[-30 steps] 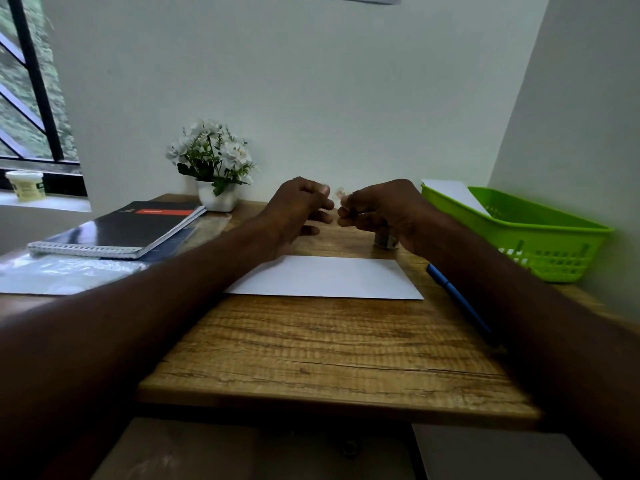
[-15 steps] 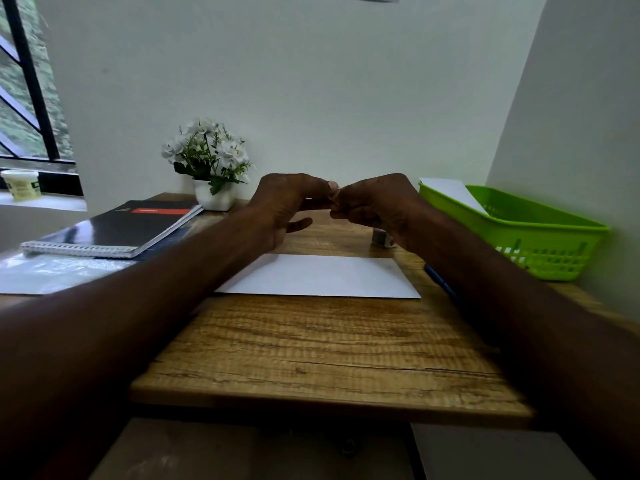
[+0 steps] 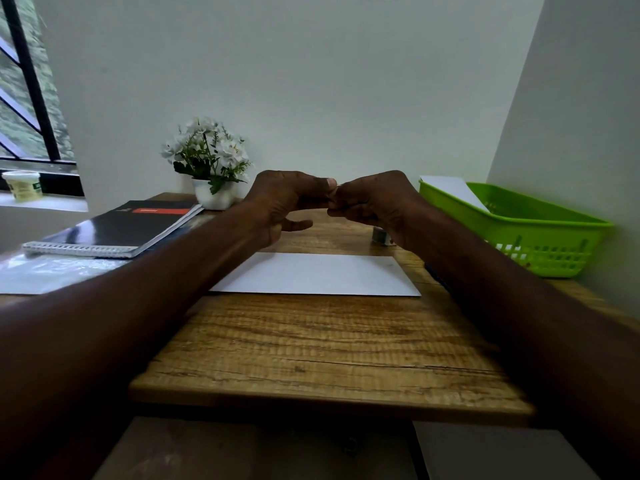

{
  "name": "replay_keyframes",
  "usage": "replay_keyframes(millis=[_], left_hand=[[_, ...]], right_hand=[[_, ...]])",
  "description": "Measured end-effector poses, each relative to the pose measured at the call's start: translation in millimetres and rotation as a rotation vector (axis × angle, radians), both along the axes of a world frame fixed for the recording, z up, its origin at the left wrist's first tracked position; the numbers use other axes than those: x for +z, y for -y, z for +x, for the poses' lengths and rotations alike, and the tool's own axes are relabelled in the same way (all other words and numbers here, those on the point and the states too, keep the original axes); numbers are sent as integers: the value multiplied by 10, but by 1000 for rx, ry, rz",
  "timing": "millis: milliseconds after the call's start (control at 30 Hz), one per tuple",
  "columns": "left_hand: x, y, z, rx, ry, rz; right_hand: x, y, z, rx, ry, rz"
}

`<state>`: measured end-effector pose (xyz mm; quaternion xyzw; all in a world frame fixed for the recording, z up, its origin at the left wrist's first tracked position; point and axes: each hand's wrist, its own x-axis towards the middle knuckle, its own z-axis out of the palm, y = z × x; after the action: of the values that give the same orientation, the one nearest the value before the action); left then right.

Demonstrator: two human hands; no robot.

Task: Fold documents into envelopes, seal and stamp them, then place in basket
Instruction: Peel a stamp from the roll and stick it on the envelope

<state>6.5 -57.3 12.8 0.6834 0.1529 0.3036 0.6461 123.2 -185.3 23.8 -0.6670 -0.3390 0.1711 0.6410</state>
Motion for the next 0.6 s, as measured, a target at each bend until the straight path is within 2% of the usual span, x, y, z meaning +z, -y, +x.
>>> replay_keyframes(millis=[600], left_hand=[[-55, -60, 50, -46, 23, -27]], right_hand=[[-13, 54, -2, 26, -16, -33]])
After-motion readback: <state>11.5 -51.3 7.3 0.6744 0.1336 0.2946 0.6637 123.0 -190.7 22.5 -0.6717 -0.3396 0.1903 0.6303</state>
